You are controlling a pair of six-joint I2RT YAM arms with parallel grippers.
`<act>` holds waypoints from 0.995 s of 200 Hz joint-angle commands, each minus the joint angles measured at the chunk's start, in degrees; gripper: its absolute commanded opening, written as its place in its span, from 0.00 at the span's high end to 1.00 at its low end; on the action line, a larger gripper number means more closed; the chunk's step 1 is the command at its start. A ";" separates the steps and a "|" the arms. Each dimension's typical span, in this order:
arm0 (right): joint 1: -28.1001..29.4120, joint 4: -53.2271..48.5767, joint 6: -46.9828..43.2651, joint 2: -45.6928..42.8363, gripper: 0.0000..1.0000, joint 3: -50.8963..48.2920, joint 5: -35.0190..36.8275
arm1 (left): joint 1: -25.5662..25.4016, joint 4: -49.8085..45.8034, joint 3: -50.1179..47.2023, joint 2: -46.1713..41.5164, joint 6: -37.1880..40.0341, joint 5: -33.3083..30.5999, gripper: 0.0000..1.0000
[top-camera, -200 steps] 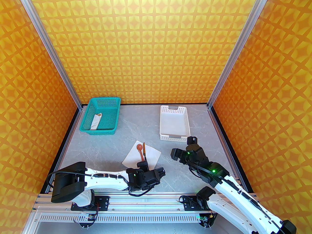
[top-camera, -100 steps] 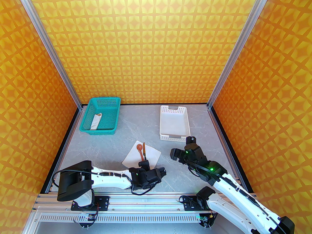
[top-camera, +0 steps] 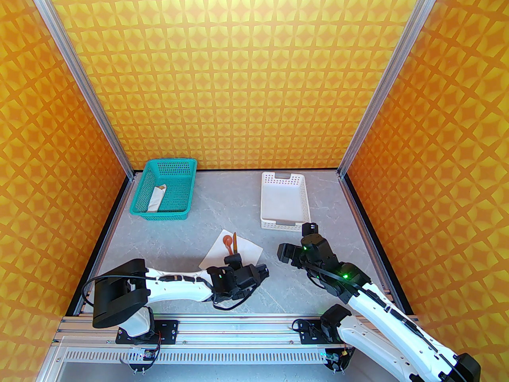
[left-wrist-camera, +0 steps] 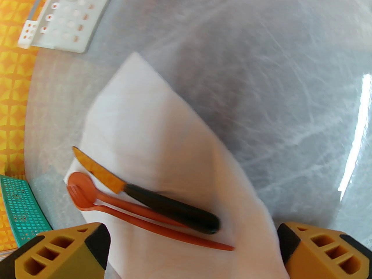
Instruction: Place the utensils on the paper napkin and roll it up
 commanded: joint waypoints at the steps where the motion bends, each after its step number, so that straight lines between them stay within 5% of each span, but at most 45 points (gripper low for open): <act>1: -0.38 1.57 -2.26 0.45 0.18 0.63 -6.03 | 1.73 2.39 -1.35 -2.41 1.86 1.35 0.01; 115: -0.21 21.33 6.27 3.43 0.62 -11.14 -30.68 | 7.72 7.97 -4.79 -4.56 3.35 5.75 0.01; 199: 7.77 37.73 13.75 14.25 0.84 -16.33 -30.50 | 11.47 11.16 -5.83 -4.22 4.01 9.30 0.01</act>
